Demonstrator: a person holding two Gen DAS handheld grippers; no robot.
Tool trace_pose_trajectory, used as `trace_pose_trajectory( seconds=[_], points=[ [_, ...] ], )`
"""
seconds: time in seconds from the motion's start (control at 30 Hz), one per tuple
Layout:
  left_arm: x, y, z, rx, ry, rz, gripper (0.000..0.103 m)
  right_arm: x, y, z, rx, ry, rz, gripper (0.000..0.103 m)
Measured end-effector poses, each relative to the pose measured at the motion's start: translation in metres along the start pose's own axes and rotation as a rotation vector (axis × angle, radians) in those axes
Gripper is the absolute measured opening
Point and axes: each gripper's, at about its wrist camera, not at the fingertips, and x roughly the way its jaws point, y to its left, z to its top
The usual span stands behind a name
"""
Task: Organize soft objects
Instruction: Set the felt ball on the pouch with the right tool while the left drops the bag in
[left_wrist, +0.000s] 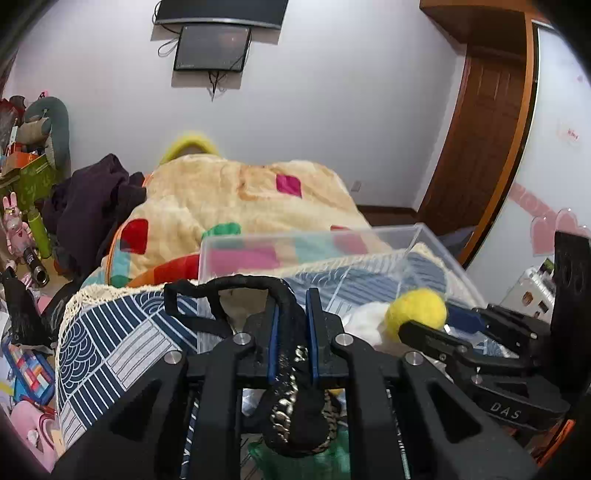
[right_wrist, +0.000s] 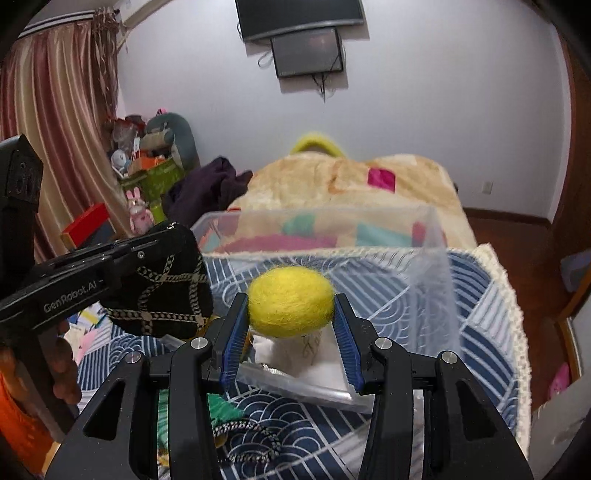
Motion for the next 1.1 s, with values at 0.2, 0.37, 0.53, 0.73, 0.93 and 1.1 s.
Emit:
trace_pose_trajectory(
  seconds=[0.2, 0.37, 0.53, 0.73, 0.93, 1.1],
  points=[
    [0.017, -0.003, -0.009, 0.047, 0.059, 0.034, 0.015, 0.011, 0.005, -0.002, -0.025, 0.033, -0.022, 0.042],
    [0.014, -0.004, -0.014, 0.057, 0.102, 0.039, 0.046, 0.009, 0.007, -0.002, -0.055, 0.038, -0.040, 0.043],
    [-0.002, -0.011, -0.017, 0.083, 0.100, 0.035, 0.061, 0.001, 0.005, -0.003, -0.051, 0.038, -0.016, 0.051],
    [-0.033, -0.013, -0.018, 0.079, 0.059, 0.004, 0.064, -0.019, 0.008, -0.008, -0.080, 0.005, -0.043, 0.063],
    [-0.061, -0.013, -0.023, 0.077, 0.021, -0.012, 0.075, -0.040, 0.003, -0.011, -0.051, -0.028, -0.041, 0.069],
    [-0.071, -0.010, -0.041, 0.064, 0.046, -0.037, 0.082, -0.053, 0.011, -0.022, -0.078, -0.039, -0.037, 0.076]
  ],
)
